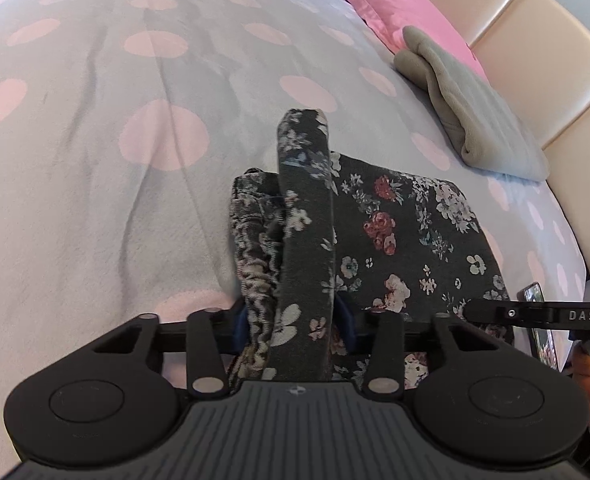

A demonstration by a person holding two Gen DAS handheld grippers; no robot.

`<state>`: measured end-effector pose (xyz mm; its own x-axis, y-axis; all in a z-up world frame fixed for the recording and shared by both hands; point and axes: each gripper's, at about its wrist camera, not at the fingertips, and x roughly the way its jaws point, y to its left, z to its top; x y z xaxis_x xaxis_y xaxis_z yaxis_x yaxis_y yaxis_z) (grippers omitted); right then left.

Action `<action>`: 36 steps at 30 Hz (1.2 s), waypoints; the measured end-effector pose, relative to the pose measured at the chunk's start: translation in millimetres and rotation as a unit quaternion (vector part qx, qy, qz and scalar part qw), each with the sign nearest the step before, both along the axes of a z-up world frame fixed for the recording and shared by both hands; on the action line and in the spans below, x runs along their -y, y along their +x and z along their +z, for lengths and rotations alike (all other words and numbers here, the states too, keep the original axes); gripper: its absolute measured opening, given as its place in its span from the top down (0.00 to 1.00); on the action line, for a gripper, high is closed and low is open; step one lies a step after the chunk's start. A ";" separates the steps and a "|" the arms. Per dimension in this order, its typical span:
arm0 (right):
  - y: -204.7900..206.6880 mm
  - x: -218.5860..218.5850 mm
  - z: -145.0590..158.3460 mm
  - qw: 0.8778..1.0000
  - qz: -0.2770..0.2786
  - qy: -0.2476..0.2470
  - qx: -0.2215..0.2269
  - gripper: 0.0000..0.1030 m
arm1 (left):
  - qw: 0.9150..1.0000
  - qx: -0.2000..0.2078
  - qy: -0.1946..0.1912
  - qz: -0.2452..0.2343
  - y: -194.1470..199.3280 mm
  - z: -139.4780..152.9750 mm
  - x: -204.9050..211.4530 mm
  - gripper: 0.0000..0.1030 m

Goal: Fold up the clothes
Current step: 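Lift the folded jeans with both grippers and carry them toward the grey blanket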

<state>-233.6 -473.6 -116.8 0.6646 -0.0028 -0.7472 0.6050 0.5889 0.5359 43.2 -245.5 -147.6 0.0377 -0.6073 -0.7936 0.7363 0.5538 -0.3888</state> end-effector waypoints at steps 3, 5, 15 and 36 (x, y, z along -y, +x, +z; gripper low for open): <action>-1.6 -0.7 6.1 1.000 -0.004 -0.002 0.013 0.84 | 1.000 0.001 0.000 0.006 -2.5 2.6 -3.7 0.70; -2.5 -2.1 10.9 1.000 -0.007 -0.007 0.017 0.85 | 1.000 -0.004 0.004 0.009 -4.9 5.4 -6.4 0.71; -4.6 2.0 11.2 1.000 -0.017 -0.013 -0.012 0.85 | 0.995 -0.087 0.023 0.037 -9.2 0.6 -27.3 0.56; -12.3 11.2 -15.3 0.996 -0.040 0.065 -0.038 0.58 | 0.982 -0.180 -0.023 0.049 10.6 -26.4 -23.7 0.53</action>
